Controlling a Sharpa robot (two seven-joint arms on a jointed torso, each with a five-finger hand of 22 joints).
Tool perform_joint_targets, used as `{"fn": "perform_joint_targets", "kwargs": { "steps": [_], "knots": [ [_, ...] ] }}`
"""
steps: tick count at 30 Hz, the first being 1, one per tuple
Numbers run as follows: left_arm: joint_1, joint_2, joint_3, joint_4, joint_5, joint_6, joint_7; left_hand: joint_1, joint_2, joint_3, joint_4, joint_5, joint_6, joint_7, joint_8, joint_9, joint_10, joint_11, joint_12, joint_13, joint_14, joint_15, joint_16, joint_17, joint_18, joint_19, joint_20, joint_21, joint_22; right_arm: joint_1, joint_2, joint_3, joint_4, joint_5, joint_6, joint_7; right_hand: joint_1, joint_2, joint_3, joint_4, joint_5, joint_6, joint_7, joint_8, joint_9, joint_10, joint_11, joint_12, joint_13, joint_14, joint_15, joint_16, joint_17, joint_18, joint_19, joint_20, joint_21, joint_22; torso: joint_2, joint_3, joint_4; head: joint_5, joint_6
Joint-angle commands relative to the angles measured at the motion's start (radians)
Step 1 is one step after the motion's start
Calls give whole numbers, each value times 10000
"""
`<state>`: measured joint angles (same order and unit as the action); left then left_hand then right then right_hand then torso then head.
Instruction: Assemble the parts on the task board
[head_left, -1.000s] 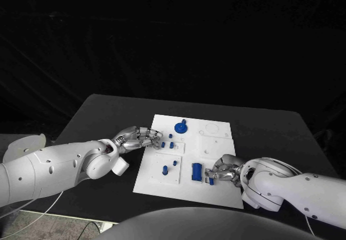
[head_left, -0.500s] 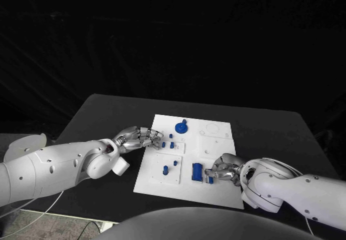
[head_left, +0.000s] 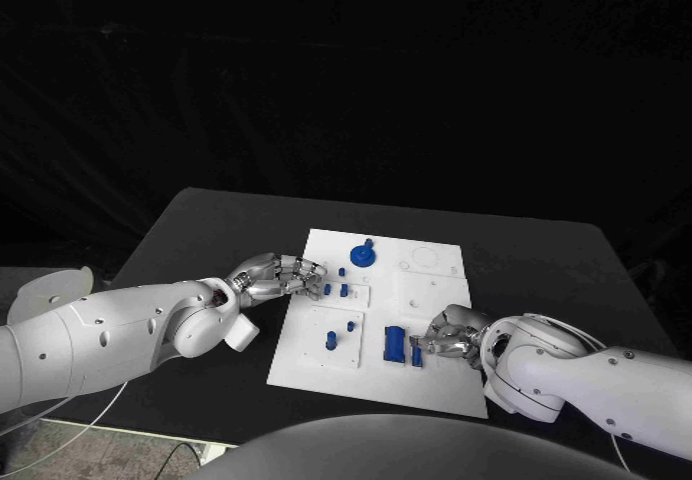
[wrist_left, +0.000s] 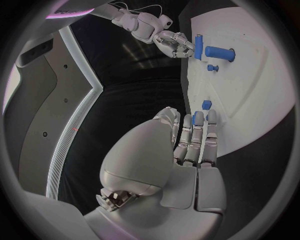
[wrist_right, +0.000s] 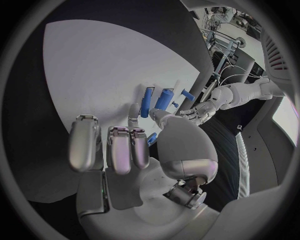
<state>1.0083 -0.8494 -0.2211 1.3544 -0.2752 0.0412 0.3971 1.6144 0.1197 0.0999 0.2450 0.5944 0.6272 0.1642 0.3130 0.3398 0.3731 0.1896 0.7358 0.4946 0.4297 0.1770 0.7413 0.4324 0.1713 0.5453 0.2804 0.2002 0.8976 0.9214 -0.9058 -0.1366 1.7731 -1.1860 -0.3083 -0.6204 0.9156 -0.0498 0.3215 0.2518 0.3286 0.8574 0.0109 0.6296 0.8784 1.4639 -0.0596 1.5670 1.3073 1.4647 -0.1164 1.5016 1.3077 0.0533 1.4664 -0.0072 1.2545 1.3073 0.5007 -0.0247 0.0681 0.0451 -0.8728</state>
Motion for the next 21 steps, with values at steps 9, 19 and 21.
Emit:
{"fn": "perform_joint_targets", "kwargs": {
  "steps": [9, 19, 21],
  "knots": [
    [-9, 23, 5, 0, 13, 227, 23, 83, -7, 57, 12, 43, -23, 55, 54, -14, 26, 31, 4, -9, 17, 40, 35, -9, -76, -30, -48, -16, 9, -8, 17, 2, -10, -333, 416, -113, -214, 31, -239, 186, -656, 29, 72, -96, 72, 1069, 60, 38, 2635, 763, 50, -37, 932, 128, 205, 75, -78, 1734, 0, -1, -2, 16, 2],
    [-10, -31, 5, 24, 13, 184, 71, 80, -4, 84, 4, 46, -22, 59, 58, -14, 30, 36, 3, -23, 19, 44, 35, -17, -80, -34, -49, -13, 24, 0, -336, 6, 354, -632, -837, 801, -1015, 272, -970, 409, -705, 197, 22, -105, 188, 1069, 18, 38, 2635, 799, 18, 53, 1101, 110, 260, 46, 4, 1774, -7, 0, -6, 63, 2],
    [-10, -39, 4, 26, 13, 177, 77, 80, -4, 84, 4, 46, -22, 59, 58, -14, 30, 36, 3, -23, 19, 44, 35, -17, -80, -34, -49, -13, 24, 35, -468, 12, 485, -624, -1155, 1067, -1353, 328, -1221, 421, -1014, 209, 18, -143, 191, 1069, 15, 38, 2635, 810, 10, 83, 1157, 96, 283, 40, 70, 1795, -7, 1, 4, 53, 2]
  ]
}}
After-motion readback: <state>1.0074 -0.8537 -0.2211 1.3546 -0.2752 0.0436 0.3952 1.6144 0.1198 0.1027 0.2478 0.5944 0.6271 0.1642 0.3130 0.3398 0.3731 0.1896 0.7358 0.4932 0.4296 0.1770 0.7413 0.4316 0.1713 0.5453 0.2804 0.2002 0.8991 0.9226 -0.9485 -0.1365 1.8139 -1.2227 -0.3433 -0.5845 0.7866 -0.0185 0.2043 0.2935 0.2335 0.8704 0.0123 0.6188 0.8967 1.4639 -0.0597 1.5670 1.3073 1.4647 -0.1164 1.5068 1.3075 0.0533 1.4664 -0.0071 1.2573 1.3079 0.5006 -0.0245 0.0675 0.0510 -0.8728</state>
